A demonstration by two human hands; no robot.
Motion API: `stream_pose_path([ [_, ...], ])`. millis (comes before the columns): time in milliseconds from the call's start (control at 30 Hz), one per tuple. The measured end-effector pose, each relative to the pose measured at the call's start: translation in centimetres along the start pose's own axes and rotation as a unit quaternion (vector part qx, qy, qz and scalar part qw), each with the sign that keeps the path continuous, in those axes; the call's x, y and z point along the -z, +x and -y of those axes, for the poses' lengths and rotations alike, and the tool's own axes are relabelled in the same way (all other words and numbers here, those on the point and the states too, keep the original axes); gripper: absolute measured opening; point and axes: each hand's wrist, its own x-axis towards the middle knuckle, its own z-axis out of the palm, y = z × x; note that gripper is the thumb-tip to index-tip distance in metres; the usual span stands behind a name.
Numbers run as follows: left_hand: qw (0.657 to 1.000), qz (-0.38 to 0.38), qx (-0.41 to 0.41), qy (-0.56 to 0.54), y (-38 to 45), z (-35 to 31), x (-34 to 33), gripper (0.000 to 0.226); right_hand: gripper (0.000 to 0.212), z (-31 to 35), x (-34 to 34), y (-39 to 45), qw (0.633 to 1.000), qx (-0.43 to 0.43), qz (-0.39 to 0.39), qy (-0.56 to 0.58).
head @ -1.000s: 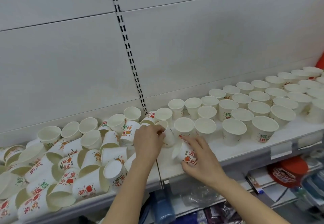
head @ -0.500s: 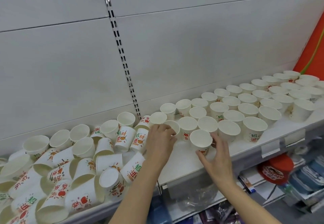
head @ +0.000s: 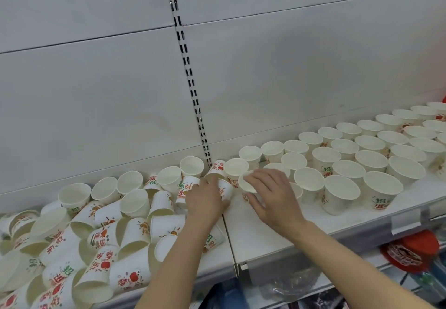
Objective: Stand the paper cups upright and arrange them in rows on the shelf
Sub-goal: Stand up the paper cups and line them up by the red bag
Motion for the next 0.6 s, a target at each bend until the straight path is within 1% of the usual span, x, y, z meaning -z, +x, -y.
stream_pose_path([
  [100, 1.000, -0.017, 0.006, -0.018, -0.4, 0.4, 0.3, 0.065, 0.025, -0.4, -2.0, 4.9, 0.998, 0.010, 0.054, -0.002],
  [133, 0.999, -0.028, 0.012, -0.023, -0.7, 0.7, 0.4, 0.065, 0.026, -0.5, -2.5, 6.4, 0.996, 0.005, 0.091, -0.003],
  [167, 0.998, -0.043, 0.023, -0.035, -1.1, 0.9, 0.7, 0.066, 0.027, -0.7, -3.1, 7.8, 0.989, -0.001, 0.146, 0.002],
  [200, 0.996, -0.061, 0.037, -0.052, -1.5, 1.2, 0.8, 0.065, 0.027, -0.7, -3.6, 9.0, 0.977, -0.002, 0.214, 0.009],
  [267, 0.990, -0.093, 0.060, -0.090, -2.3, 1.7, 1.0, 0.062, 0.032, -1.0, -5.0, 10.5, 0.942, 0.038, 0.334, 0.013],
  [333, 0.983, -0.114, 0.068, -0.125, -3.0, 2.1, 0.9, 0.059, 0.043, -1.1, -6.2, 11.4, 0.901, 0.094, 0.423, -0.010],
  [367, 0.981, -0.124, 0.069, -0.135, -3.3, 2.2, 0.7, 0.057, 0.044, -1.2, -6.8, 11.7, 0.885, 0.114, 0.451, -0.029],
  [433, 0.981, -0.131, 0.069, -0.126, -3.9, 2.2, 0.5, 0.051, 0.032, -1.3, -7.7, 12.4, 0.864, 0.136, 0.480, -0.066],
  [500, 0.983, -0.124, 0.072, -0.116, -4.4, 2.0, 0.3, 0.048, 0.023, -1.3, -8.6, 12.9, 0.849, 0.133, 0.502, -0.092],
  [600, 0.982, -0.117, 0.073, -0.131, -5.1, 1.8, 0.3, 0.045, 0.010, -0.8, -9.4, 13.7, 0.852, 0.094, 0.505, -0.096],
])
